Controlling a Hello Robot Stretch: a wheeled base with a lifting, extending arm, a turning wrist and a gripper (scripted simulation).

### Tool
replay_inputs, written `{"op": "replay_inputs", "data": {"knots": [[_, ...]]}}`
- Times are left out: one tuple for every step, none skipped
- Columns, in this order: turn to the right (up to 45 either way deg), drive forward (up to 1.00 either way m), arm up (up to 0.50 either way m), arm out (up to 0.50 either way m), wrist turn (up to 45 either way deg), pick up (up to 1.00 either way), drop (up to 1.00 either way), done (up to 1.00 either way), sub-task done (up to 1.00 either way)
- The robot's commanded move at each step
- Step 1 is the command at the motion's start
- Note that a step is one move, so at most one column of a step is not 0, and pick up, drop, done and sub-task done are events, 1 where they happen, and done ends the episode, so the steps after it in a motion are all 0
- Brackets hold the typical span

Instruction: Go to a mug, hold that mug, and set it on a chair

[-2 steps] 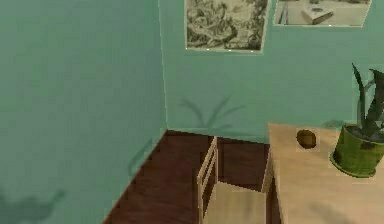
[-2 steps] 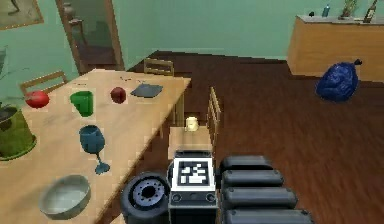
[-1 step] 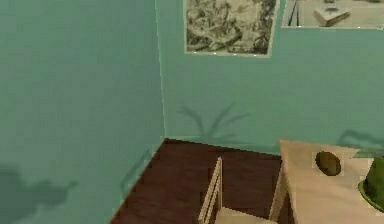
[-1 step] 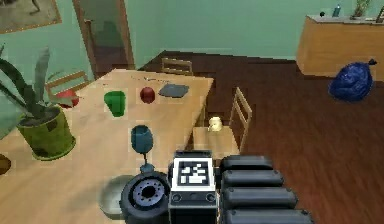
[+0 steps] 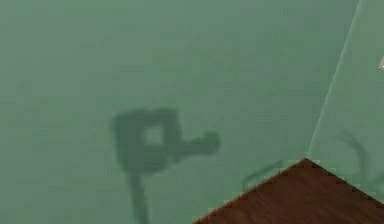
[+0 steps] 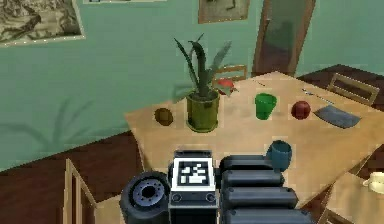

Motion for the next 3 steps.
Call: {"op": "replay_inputs", "data": {"knots": [[-45.0,0.00,0.00,0.00,0.0,0.00,0.00,0.00,0.00],[-30.0,0.00,0.00,0.00,0.0,0.00,0.00,0.00,0.00],[0.0,0.25,0.00,0.00,0.0,0.00,0.00,0.00,0.00]]}}
